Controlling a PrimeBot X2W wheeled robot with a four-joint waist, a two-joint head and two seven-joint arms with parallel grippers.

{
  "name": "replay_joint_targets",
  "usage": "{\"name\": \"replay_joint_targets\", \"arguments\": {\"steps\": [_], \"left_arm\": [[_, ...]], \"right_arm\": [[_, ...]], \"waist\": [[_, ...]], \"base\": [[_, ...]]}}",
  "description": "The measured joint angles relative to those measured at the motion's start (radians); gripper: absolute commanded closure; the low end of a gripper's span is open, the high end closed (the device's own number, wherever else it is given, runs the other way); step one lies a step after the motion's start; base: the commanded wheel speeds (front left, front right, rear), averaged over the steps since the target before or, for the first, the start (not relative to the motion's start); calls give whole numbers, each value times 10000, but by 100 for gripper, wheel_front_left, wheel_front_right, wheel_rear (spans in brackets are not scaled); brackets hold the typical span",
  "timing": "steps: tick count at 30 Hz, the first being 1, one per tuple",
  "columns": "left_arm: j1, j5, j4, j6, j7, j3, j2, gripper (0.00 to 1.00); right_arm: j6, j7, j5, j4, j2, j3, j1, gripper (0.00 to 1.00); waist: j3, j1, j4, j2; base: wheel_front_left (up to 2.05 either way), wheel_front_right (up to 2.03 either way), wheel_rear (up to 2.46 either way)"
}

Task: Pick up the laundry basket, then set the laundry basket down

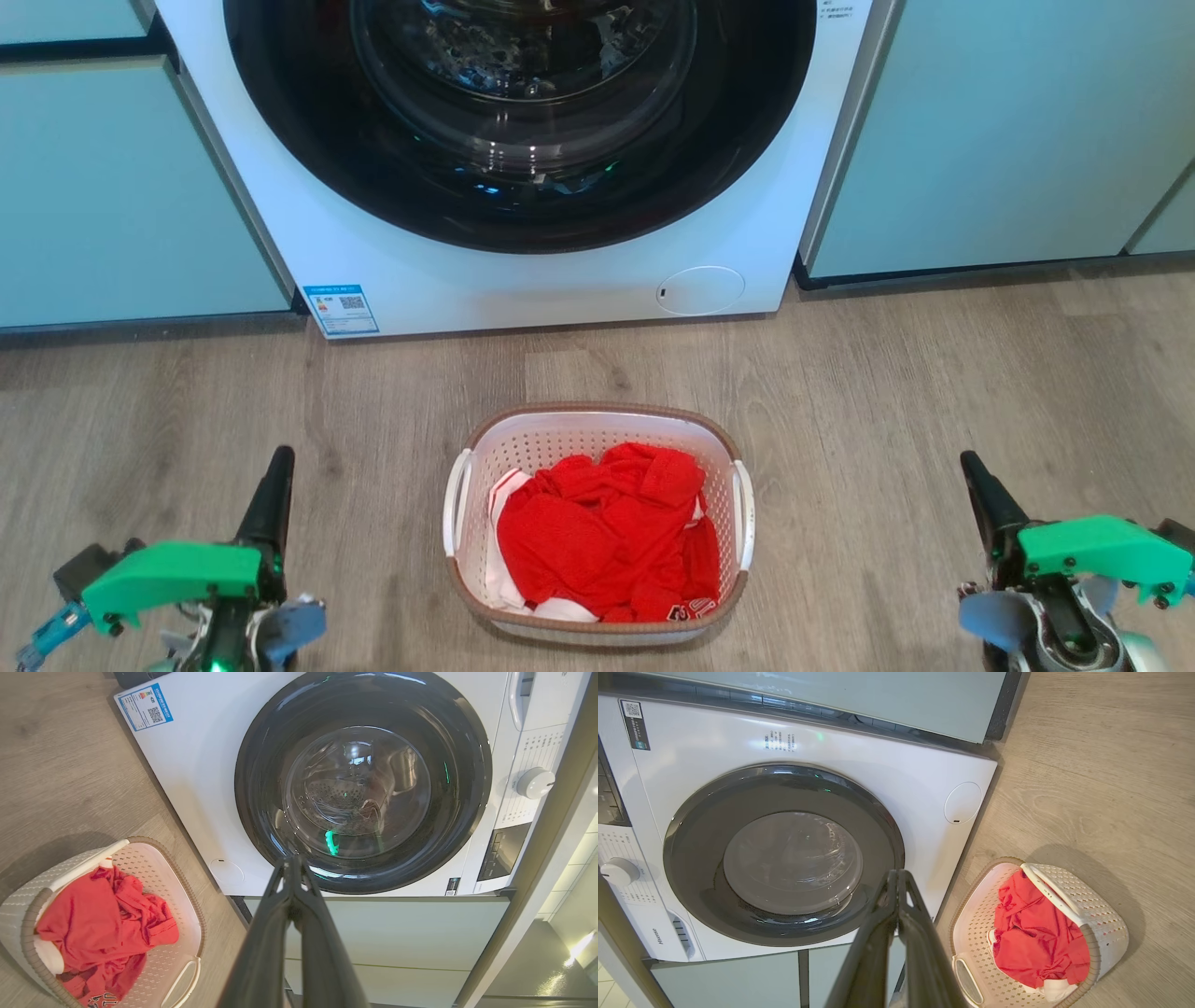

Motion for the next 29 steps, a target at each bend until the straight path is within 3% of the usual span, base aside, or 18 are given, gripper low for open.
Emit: {"name": "replay_joint_targets", "arguments": {"steps": [15, 29], "left_arm": [[-355, -1693, 58, -272, 435, 259, -15, 100], [-398, -1718, 58, -274, 435, 265, -21, 100]], "right_arm": [[0, 437, 1628, -25, 0, -353, -130, 100], [0, 481, 1643, -75, 2, -405, -225, 100]], "waist": [[4, 0, 50, 0], [4, 0, 50, 1]], "base": [[0, 0, 0], [0, 0, 0]]}}
